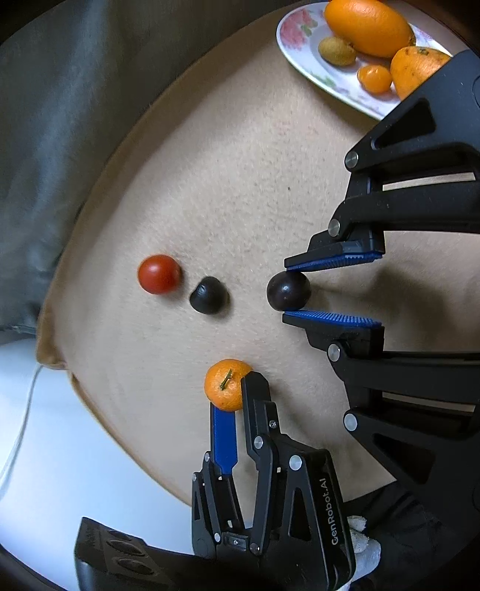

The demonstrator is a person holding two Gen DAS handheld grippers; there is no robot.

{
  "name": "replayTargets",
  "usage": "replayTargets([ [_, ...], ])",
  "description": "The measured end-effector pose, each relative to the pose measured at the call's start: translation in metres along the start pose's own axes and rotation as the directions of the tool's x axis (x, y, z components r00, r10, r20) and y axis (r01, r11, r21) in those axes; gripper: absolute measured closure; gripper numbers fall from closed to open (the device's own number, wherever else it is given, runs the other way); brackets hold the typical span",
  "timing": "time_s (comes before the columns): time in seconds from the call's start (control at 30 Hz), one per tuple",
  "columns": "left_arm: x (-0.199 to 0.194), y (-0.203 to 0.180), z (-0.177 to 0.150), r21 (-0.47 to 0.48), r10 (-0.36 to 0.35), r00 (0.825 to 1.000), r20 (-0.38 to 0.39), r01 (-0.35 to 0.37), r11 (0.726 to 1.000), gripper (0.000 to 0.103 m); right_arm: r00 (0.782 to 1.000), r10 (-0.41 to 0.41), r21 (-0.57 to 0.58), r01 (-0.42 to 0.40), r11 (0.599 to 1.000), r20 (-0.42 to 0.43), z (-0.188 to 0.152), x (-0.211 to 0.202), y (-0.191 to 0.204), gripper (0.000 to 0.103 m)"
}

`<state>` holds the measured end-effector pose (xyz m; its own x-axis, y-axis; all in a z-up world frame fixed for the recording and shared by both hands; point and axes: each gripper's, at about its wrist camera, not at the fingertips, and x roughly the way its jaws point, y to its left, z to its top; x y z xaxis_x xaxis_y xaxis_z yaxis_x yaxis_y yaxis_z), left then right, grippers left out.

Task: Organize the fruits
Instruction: 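Grasp the small tangerine with the left gripper while the right gripper grasps a dark grape, then carry the tangerine and grape onto the floral plate and open both grippers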

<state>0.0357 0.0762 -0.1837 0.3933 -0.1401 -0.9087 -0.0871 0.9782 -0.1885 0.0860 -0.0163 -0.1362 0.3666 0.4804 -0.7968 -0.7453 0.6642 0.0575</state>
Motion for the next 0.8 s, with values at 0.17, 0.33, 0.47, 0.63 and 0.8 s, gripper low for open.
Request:
replayTargets([
  [0.17, -0.014, -0.012, 0.003, 0.026, -0.014, 1.000, 0.025, 0.013, 1.000, 0.070, 0.999, -0.006, 0.031, 0.004, 0.999, 0.038, -0.006, -0.022, -0.010, 0.081],
  [0.33, -0.024, -0.027, 0.012, 0.059, -0.030, 0.998, 0.047, 0.027, 0.998, 0.070, 0.997, -0.023, 0.070, 0.018, 0.997, 0.072, -0.013, -0.044, -0.023, 0.081],
  [0.47, -0.029, -0.042, 0.020, 0.084, -0.048, 0.997, 0.059, 0.043, 0.996, 0.070, 0.995, -0.039, 0.105, 0.029, 0.994, 0.094, -0.022, -0.060, -0.036, 0.081],
  [0.63, -0.032, -0.066, 0.026, 0.123, -0.069, 0.996, 0.063, 0.061, 0.990, 0.070, 0.991, -0.068, 0.163, 0.048, 0.985, 0.118, -0.037, -0.080, -0.054, 0.081],
  [0.8, -0.025, -0.090, 0.033, 0.168, -0.091, 0.994, 0.060, 0.080, 0.983, 0.070, 0.986, -0.100, 0.220, 0.068, 0.973, 0.136, -0.055, -0.100, -0.072, 0.081],
])
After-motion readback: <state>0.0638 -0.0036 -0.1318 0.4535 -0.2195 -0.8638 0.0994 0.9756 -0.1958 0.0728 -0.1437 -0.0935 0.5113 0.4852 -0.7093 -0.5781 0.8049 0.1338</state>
